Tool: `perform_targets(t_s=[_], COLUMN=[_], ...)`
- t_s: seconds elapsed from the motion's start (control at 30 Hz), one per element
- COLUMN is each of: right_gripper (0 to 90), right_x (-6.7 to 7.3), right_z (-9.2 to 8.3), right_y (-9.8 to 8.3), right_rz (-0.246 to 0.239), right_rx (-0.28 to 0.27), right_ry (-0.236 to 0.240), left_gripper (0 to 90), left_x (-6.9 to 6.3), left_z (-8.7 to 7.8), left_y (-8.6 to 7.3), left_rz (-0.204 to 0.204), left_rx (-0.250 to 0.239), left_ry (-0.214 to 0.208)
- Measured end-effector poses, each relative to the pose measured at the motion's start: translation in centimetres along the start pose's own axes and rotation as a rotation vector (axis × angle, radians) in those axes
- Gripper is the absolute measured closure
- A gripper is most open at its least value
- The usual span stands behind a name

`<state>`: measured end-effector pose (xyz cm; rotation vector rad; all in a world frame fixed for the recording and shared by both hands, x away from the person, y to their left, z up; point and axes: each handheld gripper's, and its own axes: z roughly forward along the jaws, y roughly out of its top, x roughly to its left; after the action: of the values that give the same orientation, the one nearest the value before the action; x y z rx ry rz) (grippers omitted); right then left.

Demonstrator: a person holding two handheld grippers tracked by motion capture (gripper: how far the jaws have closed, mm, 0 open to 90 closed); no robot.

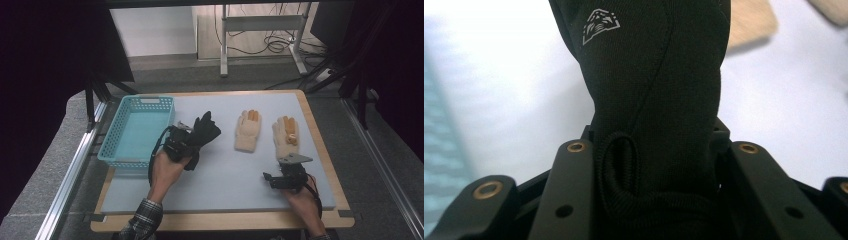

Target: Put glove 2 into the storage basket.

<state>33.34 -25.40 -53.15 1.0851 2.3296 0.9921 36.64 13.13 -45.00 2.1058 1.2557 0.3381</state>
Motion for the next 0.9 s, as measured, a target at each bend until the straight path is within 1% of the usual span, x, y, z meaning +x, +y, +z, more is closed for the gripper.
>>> perform_targets(t_s=[0.17, 0.23, 0.33, 0.47, 0.53, 0.7, 0.8, 0.9], right_gripper=[21.0, 21.0, 21.0, 20.9, 20.9, 20.9, 20.9, 20.9], right_x=[0.0, 0.0, 0.0, 0.0, 0.0, 0.0, 0.0, 0.0], right_z=[0.0, 0.0, 0.0, 0.0, 0.0, 0.0, 0.0, 0.0], right_y=[0.0, 0.0, 0.0, 0.0, 0.0, 0.0, 0.0, 0.0], right_rz=[0.0, 0.0, 0.001, 0.001, 0.0, -0.001, -0.001, -0.001], right_rx=[0.0, -0.001, 0.0, 0.0, 0.0, -0.001, -0.001, -0.002], right_ry=[0.0, 0.0, 0.001, 0.001, 0.0, 0.0, 0.0, 0.001], left_gripper=[62.5, 62.5, 62.4, 62.2, 62.1, 61.9, 61.7, 61.6], left_x=[2.2, 3.1, 4.5, 6.4, 7.3, 9.5, 10.7, 12.0], left_z=[-1.6, -2.2, -3.1, -4.1, -4.5, -5.0, -5.1, -5.1], left_y=[0.6, 0.7, 0.8, 0.6, 0.4, 0.0, -0.3, -0.6], left_rz=[-0.023, -0.04, -0.057, -0.091, -0.101, -0.131, -0.149, -0.176], left_rx=[-0.013, -0.018, -0.02, -0.022, -0.018, -0.006, 0.004, 0.008], left_ry=[0.05, 0.068, 0.104, 0.143, 0.166, 0.207, 0.226, 0.239])
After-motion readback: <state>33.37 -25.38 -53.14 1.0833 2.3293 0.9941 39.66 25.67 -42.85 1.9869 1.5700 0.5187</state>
